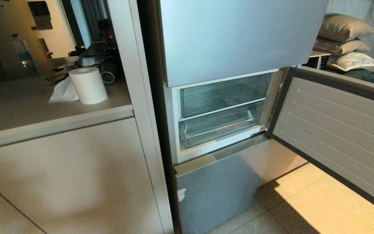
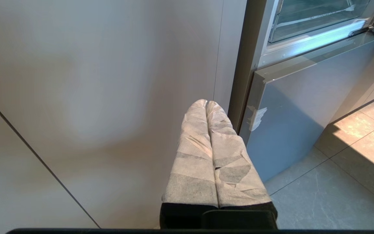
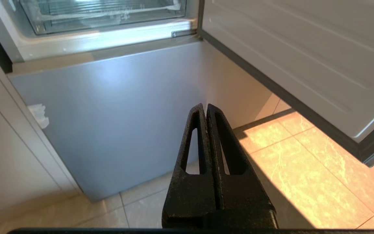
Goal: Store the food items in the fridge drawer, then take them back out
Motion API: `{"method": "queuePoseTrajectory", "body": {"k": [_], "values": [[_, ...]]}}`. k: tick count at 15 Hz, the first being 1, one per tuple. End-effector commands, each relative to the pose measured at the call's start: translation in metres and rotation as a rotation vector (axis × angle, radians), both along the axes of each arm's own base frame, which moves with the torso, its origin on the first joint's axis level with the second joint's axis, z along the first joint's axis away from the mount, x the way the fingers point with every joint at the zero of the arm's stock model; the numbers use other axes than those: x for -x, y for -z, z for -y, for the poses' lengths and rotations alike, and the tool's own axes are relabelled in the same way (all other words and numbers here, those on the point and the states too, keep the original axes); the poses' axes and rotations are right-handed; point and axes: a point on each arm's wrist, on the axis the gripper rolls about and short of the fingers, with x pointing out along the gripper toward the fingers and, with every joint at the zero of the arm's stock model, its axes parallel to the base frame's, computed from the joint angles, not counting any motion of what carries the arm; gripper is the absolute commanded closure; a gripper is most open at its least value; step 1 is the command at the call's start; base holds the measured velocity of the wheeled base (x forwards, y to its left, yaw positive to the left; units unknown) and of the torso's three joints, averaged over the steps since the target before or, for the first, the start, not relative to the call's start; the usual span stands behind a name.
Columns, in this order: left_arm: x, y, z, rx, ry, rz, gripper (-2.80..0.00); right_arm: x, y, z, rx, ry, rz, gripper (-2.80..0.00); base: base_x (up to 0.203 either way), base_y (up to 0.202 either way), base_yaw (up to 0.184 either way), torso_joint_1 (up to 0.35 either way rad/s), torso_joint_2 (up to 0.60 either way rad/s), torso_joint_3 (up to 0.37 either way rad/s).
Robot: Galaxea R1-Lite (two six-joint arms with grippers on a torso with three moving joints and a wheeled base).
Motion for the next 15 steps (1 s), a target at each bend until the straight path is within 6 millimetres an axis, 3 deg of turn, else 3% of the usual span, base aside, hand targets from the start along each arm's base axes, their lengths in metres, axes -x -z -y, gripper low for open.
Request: {"method": "queuePoseTrajectory", "body": {"k": [1,4,15], "values": [[0.0000,0.0000,0.0000,0.000,-0.001,0.000,0.00,0.0005,0.0014,0.0000,0.000,0.000,0.002,0.00,0.000,0.000,0.000,0.000,0.00,0.000],[0.0000,0.0000,0.0000,-0.001,-0.001,0.000,0.00,0.0006,0.0013,0.0001,-0.005,0.002,0.004,0.00,0.001,-0.008,0.043,0.002,0.00,0.000],[0.0000,0.0000,0.0000,0.000,-0.001,0.000,0.00,0.0005,0.0013,0.0002,-0.021,0.008,0.003,0.00,0.002,-0.009,0.168,0.003,0.00,0.001]]}}
